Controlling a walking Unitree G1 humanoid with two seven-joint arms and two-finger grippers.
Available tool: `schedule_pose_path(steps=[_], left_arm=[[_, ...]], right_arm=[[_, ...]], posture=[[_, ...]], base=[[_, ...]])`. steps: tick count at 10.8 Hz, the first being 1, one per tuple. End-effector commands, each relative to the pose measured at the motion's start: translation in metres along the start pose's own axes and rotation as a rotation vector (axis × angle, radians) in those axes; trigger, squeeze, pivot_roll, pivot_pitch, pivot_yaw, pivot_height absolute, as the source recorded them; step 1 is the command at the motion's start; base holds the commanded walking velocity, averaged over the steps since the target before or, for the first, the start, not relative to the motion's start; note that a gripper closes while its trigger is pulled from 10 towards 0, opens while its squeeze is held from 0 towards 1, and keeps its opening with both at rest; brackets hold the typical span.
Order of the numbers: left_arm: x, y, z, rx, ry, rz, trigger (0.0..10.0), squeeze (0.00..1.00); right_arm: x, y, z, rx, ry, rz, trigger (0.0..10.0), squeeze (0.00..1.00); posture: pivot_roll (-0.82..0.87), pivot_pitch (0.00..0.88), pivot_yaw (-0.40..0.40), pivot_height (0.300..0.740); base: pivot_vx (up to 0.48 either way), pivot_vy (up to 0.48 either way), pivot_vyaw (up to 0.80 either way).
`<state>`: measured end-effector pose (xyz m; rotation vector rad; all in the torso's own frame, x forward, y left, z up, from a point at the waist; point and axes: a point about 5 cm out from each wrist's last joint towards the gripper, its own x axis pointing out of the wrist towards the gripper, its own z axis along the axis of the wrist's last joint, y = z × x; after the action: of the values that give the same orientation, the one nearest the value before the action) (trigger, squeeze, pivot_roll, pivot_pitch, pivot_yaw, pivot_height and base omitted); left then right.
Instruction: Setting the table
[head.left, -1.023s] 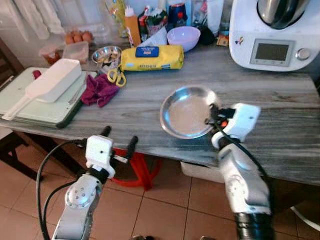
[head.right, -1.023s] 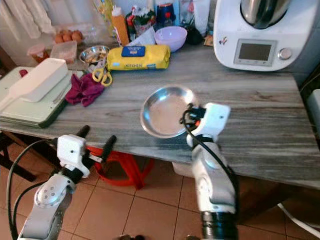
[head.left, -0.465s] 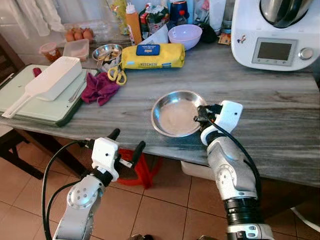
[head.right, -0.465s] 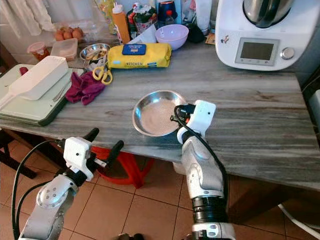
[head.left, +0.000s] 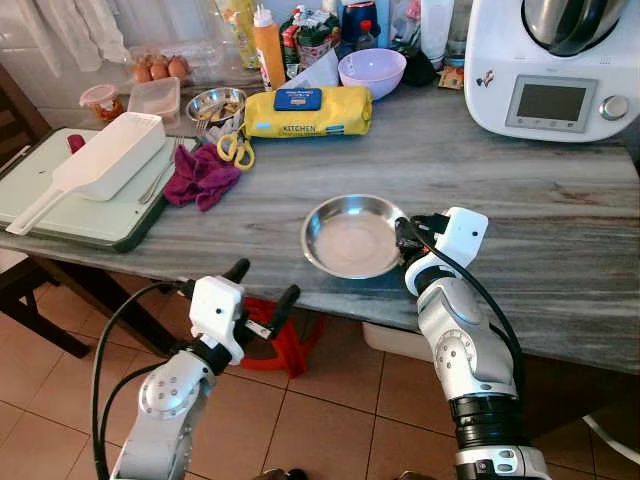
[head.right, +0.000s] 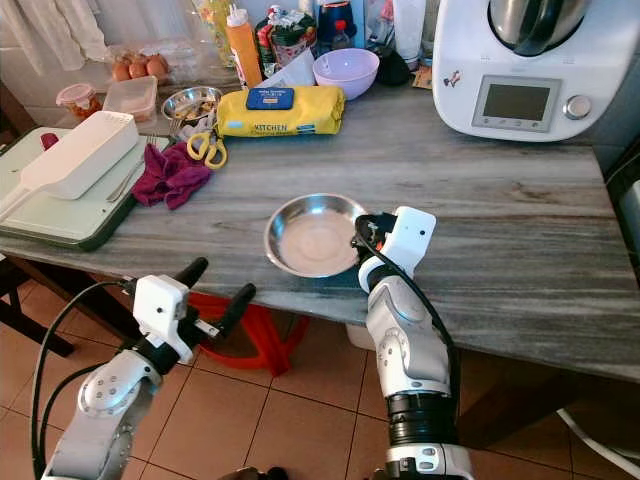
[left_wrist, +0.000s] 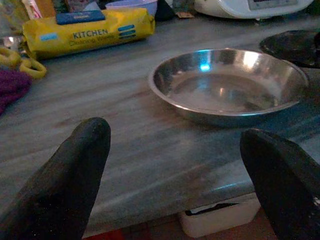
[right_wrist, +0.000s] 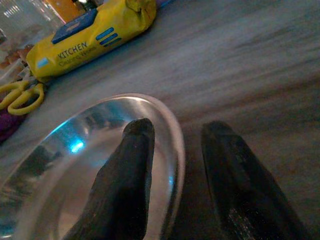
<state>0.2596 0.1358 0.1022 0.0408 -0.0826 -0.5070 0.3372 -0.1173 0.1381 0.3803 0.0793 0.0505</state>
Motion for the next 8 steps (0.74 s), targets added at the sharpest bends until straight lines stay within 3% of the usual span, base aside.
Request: schedule_pose_path(steps=[1, 3, 6, 7, 8], left_arm=[[-0.001, 0.001, -0.003, -0.005, 0.017, -0.01, 10.0, 0.0], [0.0, 0.001, -0.003, -0.004, 0.015, -0.012, 10.0, 0.0], [0.003, 0.002, 0.0, 0.0, 0.007, -0.009, 10.0, 0.0], [0.003, 0.001, 0.0, -0.002, 0.004, -0.01, 10.0, 0.0], [0.003, 0.0, 0.003, -0.03, -0.008, -0.027, 10.0, 0.0]], right_arm=[[0.001, 0.002, -0.002, 0.004, 0.014, 0.002, 10.0, 1.0], [0.0, 0.0, 0.003, -0.022, -0.017, -0.001, 10.0, 1.0], [-0.001, 0.0, 0.028, -0.03, -0.162, 0.01, 10.0, 1.0], [-0.003, 0.001, 0.035, -0.062, -0.198, 0.022, 10.0, 1.0], [-0.011, -0.003, 0.053, -0.176, -0.287, 0.005, 10.0, 1.0]], posture=[[-0.11, 0.128, 0.111, 0.74], [-0.12, 0.131, 0.114, 0.74], [-0.11, 0.132, 0.115, 0.74], [-0.11, 0.131, 0.114, 0.74], [-0.11, 0.131, 0.11, 0.74]], base=[[0.0, 0.0, 0.0], [0.0, 0.0, 0.0], [0.0, 0.0, 0.0], [0.0, 0.0, 0.0], [0.0, 0.0, 0.0]])
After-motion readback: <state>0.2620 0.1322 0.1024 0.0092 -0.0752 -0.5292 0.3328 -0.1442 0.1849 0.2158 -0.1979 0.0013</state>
